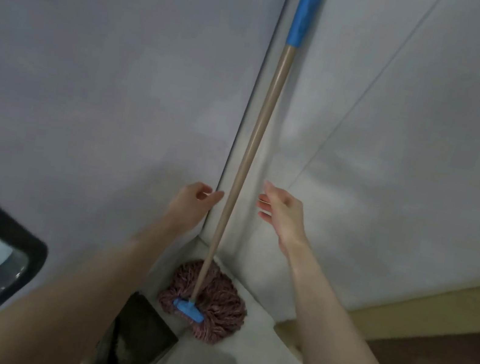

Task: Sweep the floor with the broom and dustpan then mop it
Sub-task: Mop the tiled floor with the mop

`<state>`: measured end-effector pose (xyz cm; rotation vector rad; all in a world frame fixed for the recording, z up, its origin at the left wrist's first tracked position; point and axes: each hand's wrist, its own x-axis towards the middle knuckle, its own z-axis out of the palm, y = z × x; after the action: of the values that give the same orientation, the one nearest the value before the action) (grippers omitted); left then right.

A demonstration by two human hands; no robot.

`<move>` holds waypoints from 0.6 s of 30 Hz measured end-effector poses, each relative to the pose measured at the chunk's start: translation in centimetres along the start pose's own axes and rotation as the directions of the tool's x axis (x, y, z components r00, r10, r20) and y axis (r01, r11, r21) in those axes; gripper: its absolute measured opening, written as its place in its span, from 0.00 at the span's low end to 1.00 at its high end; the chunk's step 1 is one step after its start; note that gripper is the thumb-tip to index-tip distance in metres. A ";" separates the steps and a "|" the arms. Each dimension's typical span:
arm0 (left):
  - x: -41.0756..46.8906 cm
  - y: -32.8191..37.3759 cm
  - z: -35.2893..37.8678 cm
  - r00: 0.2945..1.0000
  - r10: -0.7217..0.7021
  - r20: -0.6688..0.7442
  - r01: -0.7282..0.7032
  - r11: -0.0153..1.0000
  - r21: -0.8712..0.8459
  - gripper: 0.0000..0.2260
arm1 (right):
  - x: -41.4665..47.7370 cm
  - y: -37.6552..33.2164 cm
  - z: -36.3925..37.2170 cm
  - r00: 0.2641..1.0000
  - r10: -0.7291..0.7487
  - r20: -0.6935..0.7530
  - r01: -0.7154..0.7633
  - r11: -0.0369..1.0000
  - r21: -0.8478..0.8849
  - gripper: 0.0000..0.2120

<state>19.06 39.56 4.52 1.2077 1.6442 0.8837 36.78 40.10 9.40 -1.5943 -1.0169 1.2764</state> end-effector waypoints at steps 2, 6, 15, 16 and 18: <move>3.3 -0.4 1.1 1.000 -0.007 0.024 0.007 1.000 0.006 0.19 | 3.5 0.1 0.4 1.000 0.012 0.004 -0.012 1.000 -0.027 0.15; 7.9 -2.0 2.2 0.998 -0.023 0.064 0.017 0.995 0.102 0.19 | 8.6 1.0 1.6 0.998 0.042 0.039 -0.040 0.997 -0.071 0.22; 14.7 -7.7 5.3 0.966 -0.097 0.240 0.074 0.992 0.103 0.22 | 15.3 4.9 3.6 0.983 0.101 0.153 -0.087 0.992 -0.096 0.23; 15.1 -8.2 5.7 0.961 -0.104 0.255 0.083 0.992 0.093 0.22 | 15.8 5.4 3.8 0.980 0.103 0.169 -0.088 0.992 -0.092 0.20; 15.9 -9.2 6.6 0.948 -0.123 0.292 0.105 0.992 0.077 0.22 | 16.6 6.5 4.1 0.975 0.106 0.196 -0.090 0.992 -0.089 0.14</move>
<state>20.03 52.56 -9.97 1.2088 1.4875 0.5530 35.89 54.06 -2.36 -1.6171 -1.1366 1.5051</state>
